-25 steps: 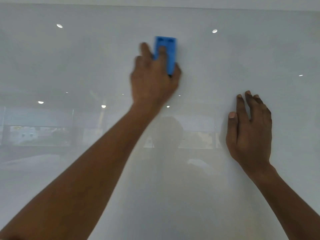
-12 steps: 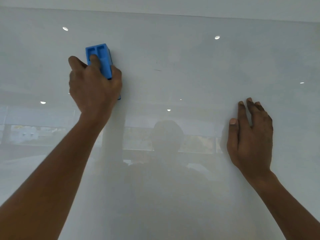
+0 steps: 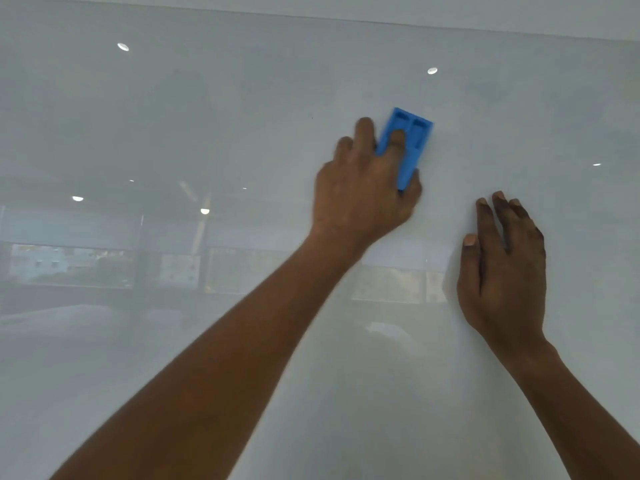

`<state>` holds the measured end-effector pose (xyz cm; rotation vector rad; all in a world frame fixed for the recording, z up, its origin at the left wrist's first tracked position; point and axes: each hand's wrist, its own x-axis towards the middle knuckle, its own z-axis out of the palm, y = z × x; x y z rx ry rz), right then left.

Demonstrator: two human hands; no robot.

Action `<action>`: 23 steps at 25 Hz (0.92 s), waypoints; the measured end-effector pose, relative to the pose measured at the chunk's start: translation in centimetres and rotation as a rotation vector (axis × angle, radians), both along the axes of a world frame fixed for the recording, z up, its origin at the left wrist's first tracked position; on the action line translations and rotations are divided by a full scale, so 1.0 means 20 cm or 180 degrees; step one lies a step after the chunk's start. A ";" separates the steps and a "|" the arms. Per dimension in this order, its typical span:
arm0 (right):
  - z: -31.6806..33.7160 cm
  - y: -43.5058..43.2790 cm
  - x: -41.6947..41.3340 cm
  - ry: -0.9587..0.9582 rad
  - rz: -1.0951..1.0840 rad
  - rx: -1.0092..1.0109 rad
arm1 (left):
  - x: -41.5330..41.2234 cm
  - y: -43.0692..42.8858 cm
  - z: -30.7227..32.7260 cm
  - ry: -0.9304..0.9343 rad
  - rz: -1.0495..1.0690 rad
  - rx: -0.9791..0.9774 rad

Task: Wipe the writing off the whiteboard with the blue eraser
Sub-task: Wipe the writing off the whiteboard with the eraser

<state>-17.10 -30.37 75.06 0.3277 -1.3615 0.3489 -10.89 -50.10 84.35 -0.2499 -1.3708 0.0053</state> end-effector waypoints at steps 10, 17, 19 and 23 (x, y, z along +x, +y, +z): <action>0.00 -0.05 0.01 -0.0121 -0.0190 -0.0101 | 0.13 -0.93 0.06 0.0076 -0.0097 0.1955; 0.00 -0.06 0.02 -0.0226 -0.0238 -0.0107 | 0.07 -0.37 0.12 -0.0150 0.0097 0.1693; 0.00 -0.06 0.02 -0.0208 -0.0253 -0.0106 | 0.12 -0.09 0.07 -0.0380 0.0141 0.1252; 0.01 -0.03 0.02 -0.0167 -0.0196 -0.0057 | 0.06 0.19 -0.08 -0.0737 0.0242 0.0086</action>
